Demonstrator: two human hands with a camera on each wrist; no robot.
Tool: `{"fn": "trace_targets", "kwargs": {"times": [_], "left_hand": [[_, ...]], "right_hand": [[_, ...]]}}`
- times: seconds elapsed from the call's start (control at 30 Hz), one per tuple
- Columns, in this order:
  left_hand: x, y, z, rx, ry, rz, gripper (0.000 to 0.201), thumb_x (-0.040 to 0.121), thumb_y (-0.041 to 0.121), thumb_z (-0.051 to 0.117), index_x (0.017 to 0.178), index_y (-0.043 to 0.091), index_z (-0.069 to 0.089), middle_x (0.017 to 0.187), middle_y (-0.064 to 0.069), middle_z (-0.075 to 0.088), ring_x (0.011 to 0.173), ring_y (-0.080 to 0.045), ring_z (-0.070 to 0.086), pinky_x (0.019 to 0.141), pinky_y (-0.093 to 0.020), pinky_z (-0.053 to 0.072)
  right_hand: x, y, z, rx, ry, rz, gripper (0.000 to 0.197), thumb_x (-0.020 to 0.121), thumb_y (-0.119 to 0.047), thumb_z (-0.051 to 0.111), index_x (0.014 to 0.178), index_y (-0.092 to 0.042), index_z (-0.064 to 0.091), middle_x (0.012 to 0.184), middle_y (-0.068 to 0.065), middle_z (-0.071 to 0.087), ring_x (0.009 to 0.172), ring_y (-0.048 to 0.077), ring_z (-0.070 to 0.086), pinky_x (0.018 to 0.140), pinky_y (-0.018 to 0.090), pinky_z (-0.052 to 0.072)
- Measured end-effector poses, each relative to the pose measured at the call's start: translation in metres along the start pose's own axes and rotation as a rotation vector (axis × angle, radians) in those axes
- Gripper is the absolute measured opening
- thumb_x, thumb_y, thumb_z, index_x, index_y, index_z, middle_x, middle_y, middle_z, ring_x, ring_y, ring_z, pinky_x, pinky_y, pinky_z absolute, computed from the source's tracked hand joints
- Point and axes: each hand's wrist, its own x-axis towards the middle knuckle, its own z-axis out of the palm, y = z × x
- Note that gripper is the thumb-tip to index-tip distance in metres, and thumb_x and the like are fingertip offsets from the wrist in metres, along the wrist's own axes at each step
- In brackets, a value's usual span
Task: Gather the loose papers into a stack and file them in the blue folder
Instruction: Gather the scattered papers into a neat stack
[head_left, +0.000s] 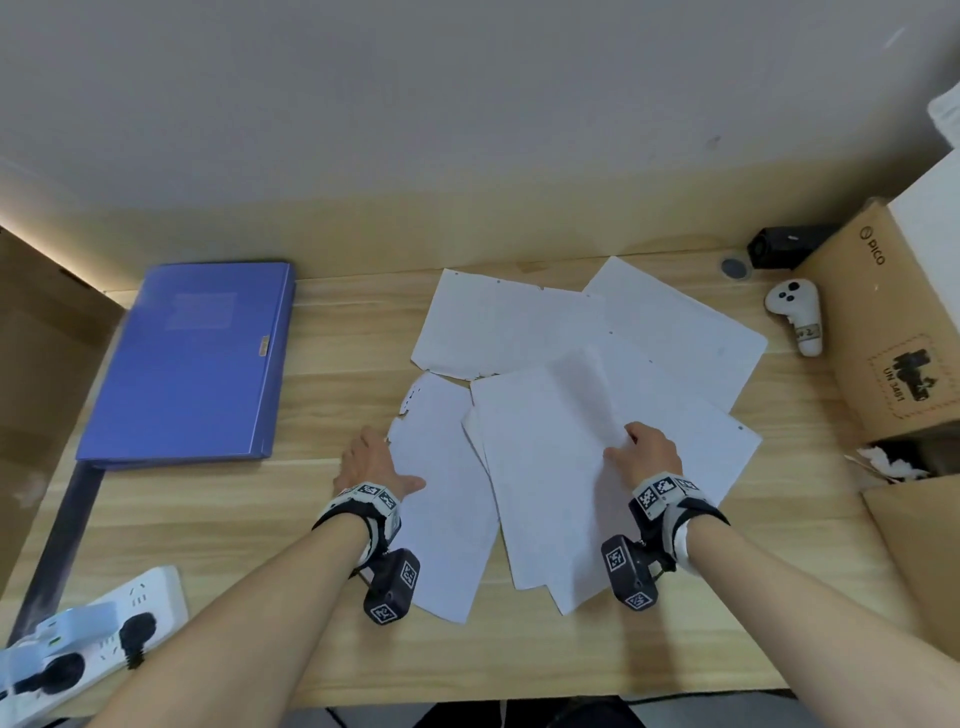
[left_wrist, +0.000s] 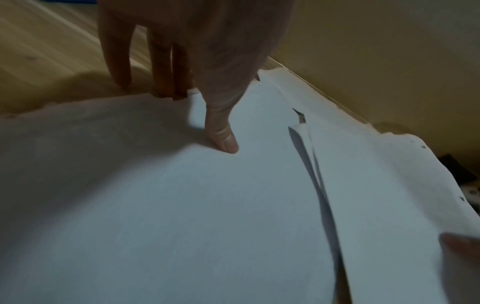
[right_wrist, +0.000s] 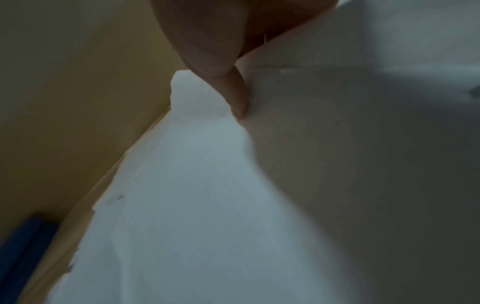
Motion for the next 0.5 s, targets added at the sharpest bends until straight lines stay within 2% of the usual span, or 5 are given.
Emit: {"fn": "trace_targets", "kwargs": {"times": [0.1, 0.2, 0.27, 0.37, 0.5], "left_hand": [[0.001, -0.004, -0.003, -0.124, -0.071, -0.026, 0.086, 0.065, 0.038, 0.086, 0.128, 0.010, 0.036, 0.128, -0.010, 0.056, 0.119, -0.034, 0.055, 0.089, -0.041, 0.046], [-0.003, -0.011, -0.007, -0.215, -0.127, 0.004, 0.082, 0.065, 0.034, 0.082, 0.135, 0.013, 0.046, 0.131, -0.008, 0.061, 0.118, -0.032, 0.060, 0.094, -0.040, 0.052], [-0.009, -0.018, -0.008, -0.275, -0.163, -0.018, 0.064, 0.070, 0.030, 0.079, 0.127, 0.010, 0.057, 0.125, -0.008, 0.066, 0.110, -0.031, 0.065, 0.091, -0.037, 0.054], [-0.019, -0.031, -0.010, -0.438, -0.171, -0.033, 0.030, 0.080, 0.023, 0.070, 0.106, 0.007, 0.069, 0.108, -0.011, 0.073, 0.086, -0.028, 0.066, 0.076, -0.032, 0.055], [-0.030, -0.052, -0.026, -0.638, -0.092, -0.033, 0.026, 0.087, 0.024, 0.065, 0.108, 0.009, 0.068, 0.099, -0.006, 0.069, 0.089, -0.029, 0.066, 0.080, -0.032, 0.052]], "right_hand": [[-0.018, -0.008, -0.011, 0.075, 0.060, -0.146, 0.012, 0.075, -0.004, 0.053, 0.066, -0.009, 0.046, 0.060, 0.008, 0.038, 0.061, 0.030, 0.036, 0.053, 0.030, 0.022], [-0.037, -0.033, -0.032, 0.126, 0.092, -0.263, 0.018, 0.080, -0.004, 0.054, 0.065, -0.015, 0.053, 0.054, -0.002, 0.043, 0.061, 0.026, 0.042, 0.052, 0.027, 0.030], [-0.048, -0.054, -0.047, 0.137, 0.130, -0.355, 0.019, 0.080, -0.006, 0.054, 0.064, -0.016, 0.053, 0.056, 0.000, 0.048, 0.063, 0.030, 0.047, 0.053, 0.029, 0.033], [-0.065, -0.088, -0.067, 0.143, 0.167, -0.488, 0.016, 0.082, -0.010, 0.054, 0.070, -0.018, 0.060, 0.063, 0.001, 0.059, 0.069, 0.029, 0.055, 0.060, 0.035, 0.041], [-0.094, -0.123, -0.070, 0.199, 0.214, -0.655, 0.023, 0.089, -0.012, 0.057, 0.098, -0.020, 0.076, 0.095, -0.003, 0.076, 0.087, 0.019, 0.067, 0.077, 0.035, 0.053]]}}
